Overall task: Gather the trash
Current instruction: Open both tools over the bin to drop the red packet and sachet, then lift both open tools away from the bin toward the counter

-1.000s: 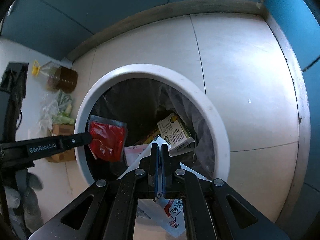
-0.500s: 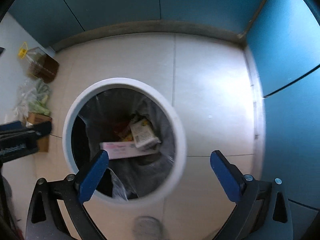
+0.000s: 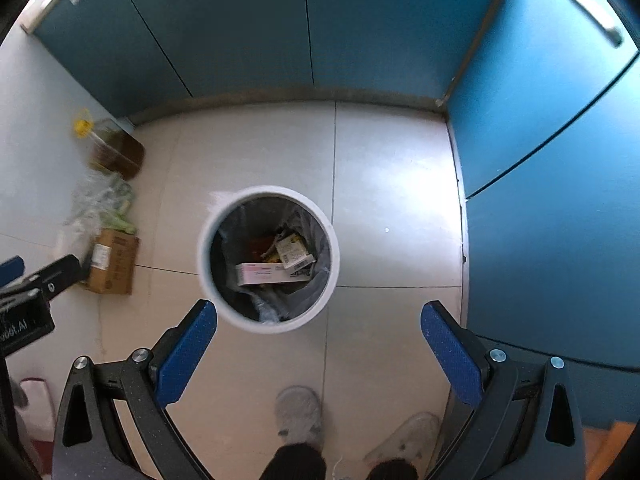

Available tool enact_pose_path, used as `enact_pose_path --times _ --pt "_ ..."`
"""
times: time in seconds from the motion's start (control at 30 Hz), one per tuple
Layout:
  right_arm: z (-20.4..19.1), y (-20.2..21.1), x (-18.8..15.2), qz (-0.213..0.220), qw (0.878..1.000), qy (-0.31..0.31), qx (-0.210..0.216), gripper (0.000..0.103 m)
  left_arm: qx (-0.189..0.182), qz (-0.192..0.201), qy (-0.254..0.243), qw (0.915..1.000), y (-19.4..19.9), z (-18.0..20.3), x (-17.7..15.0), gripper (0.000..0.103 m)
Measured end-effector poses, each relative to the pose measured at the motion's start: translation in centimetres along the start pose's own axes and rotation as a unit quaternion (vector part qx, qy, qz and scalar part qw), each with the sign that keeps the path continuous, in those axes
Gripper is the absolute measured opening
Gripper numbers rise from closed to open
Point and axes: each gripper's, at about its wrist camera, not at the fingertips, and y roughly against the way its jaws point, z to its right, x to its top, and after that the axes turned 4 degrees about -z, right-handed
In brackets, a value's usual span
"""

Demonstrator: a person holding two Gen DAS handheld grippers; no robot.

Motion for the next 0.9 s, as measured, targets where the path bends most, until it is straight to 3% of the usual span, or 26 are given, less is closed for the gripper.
enact_pose_path --times 0.27,0.5,0.63,0.73,0.9 --pt "-0.2 15.4 -3.4 0.026 1.0 0.008 0.016 0.103 -0.017 0.023 0.022 0.9993 13.0 -2.0 -4.0 0.1" --pt "1.3 25.7 -6.5 0.053 0.998 0.012 0.033 0.103 -0.023 0.049 0.021 0.9983 22.0 -2.5 -7.1 0.1" --pt "2.7 30.3 -7.9 0.066 0.996 0.004 0.063 0.103 0.01 0.057 0.022 0.9981 25.6 -1.8 -8.2 0.1" --pt "5.2 33.4 -8.9 0.079 0.991 -0.02 0.105 0.103 0.037 0.085 0.017 0.9956 28.6 -0.2 -8.5 0.1" --pt "13.1 39.1 -11.3 0.134 0.977 -0.1 0.135 0.103 0.016 0.141 -0.002 0.9899 33.6 5.4 -8.0 0.1"
